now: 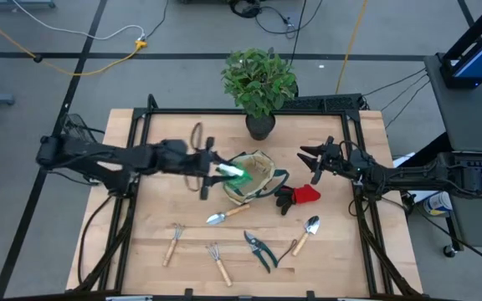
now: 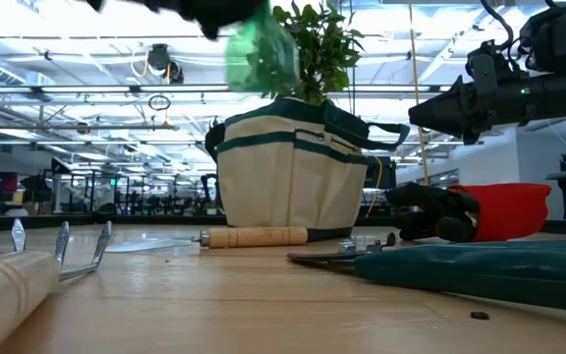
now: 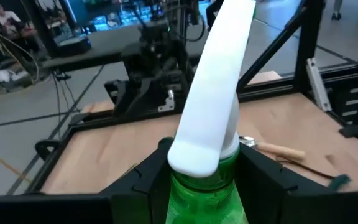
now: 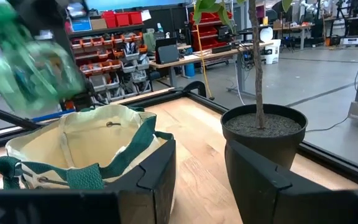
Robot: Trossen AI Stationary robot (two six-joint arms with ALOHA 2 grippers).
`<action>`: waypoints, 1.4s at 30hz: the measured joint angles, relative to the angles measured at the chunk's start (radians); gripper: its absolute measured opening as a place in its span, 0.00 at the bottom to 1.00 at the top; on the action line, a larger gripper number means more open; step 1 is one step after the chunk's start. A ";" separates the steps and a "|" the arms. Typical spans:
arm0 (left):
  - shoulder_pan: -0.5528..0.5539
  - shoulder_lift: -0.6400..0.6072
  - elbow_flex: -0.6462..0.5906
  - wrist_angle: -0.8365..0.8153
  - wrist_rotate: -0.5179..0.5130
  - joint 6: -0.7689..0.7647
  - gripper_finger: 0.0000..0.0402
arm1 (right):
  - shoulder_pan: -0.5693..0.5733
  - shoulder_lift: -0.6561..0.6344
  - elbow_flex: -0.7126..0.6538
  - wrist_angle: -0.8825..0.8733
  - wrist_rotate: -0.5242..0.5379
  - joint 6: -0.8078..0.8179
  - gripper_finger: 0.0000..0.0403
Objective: Pick & Place Garden tools in Gardening bag
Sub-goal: Put the green spray bottle in the gardening bag
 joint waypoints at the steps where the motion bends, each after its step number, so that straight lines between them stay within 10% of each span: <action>1: 0.019 0.032 0.000 0.031 0.029 -0.001 0.38 | 0.000 0.000 0.000 0.000 0.000 0.006 0.32; 22: 0.180 0.284 -0.001 0.018 0.474 0.027 0.38 | 0.000 0.000 0.000 -0.019 0.000 -0.026 0.32; 42: 0.187 0.306 -0.001 -0.127 0.325 0.107 0.38 | 0.000 0.000 0.000 -0.025 0.000 -0.044 0.32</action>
